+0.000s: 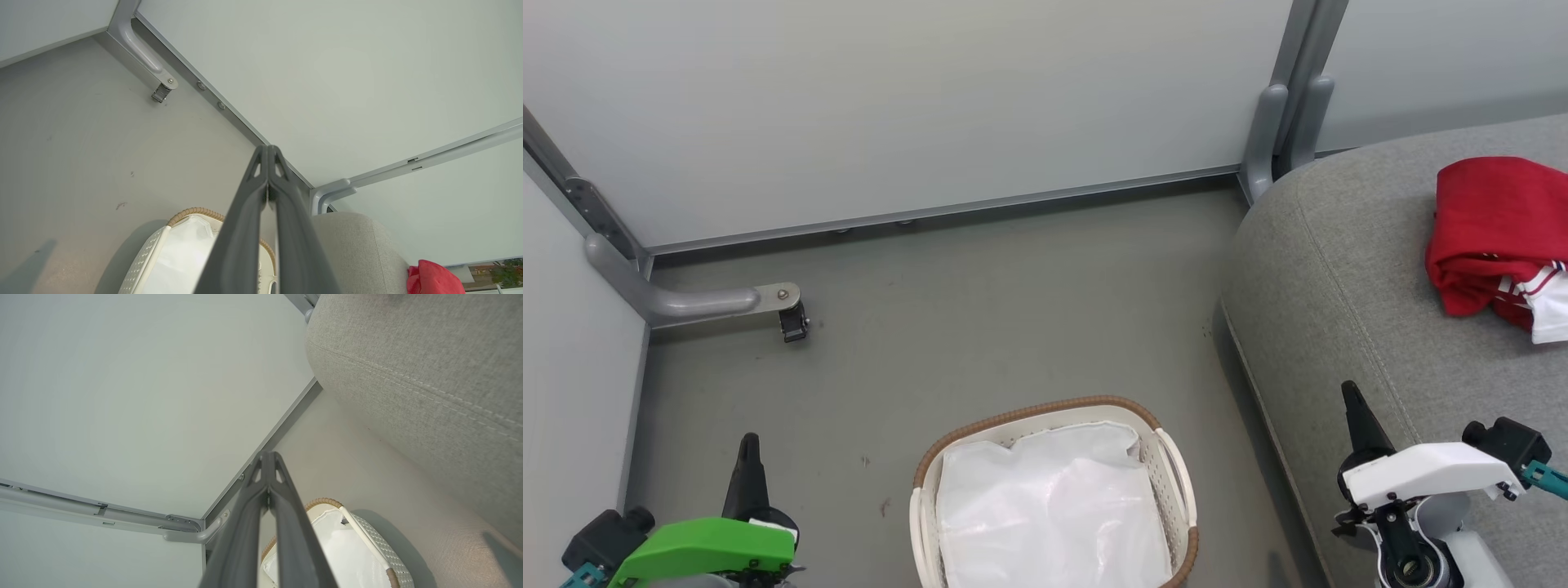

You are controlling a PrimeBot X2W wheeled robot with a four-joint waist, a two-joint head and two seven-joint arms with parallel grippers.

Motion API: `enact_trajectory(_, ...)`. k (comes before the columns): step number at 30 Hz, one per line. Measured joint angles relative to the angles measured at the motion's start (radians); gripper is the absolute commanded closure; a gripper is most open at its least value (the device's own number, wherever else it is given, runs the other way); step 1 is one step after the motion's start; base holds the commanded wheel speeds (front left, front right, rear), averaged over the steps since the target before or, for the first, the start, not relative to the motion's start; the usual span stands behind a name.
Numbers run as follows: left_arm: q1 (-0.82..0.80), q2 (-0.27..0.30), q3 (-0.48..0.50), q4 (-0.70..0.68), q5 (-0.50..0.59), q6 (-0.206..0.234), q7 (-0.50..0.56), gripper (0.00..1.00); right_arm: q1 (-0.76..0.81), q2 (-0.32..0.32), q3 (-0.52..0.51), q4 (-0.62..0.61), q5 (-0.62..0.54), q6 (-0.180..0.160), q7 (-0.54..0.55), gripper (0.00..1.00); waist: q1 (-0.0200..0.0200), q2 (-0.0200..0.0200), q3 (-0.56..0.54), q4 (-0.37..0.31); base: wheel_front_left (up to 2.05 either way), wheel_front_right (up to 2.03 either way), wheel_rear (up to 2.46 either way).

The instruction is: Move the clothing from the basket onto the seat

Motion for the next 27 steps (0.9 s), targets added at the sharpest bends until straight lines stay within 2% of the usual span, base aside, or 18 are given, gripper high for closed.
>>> enact_trajectory(27, -0.027, 0.001, 0.020, -0.023, -0.268, -0.007, 0.075, 1.00, 0.016, 0.000, -0.043, -0.054, 0.256, 0.000, 0.074, 1.00, 0.0000, 0.0000, -0.015, 0.003, 0.00, 0.00, 0.00)
